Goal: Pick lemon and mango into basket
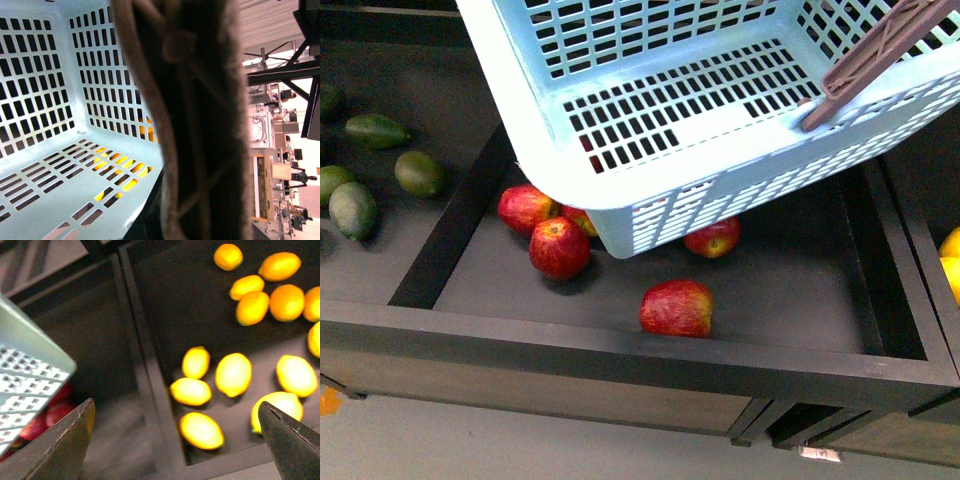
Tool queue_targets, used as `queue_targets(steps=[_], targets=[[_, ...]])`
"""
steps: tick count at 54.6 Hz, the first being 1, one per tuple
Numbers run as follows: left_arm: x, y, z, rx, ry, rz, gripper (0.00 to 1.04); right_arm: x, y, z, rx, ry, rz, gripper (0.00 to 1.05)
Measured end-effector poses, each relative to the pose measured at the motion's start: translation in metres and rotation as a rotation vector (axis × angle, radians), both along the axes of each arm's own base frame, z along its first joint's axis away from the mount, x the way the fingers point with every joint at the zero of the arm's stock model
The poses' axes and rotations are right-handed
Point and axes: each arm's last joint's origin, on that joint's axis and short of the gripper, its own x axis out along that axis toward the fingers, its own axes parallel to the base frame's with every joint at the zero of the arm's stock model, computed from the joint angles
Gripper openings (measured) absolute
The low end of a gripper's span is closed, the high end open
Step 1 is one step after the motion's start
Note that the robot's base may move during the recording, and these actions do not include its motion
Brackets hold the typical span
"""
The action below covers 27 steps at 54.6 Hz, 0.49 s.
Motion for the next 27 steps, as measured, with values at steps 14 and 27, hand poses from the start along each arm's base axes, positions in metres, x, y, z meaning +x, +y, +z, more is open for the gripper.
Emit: queue_targets(steps=[14, 27], targets=[[0.000, -0.001, 0.000, -0.003, 0.002, -0.007, 0.05, 0.065, -0.055, -0.077, -0.147, 0.309, 0.071, 0.96], [0.000, 0.000, 0.000, -0.002, 0.002, -0.005, 0.05, 0.115, -0.075, -0.158, -0.112, 0.513, 0.136, 0.96]])
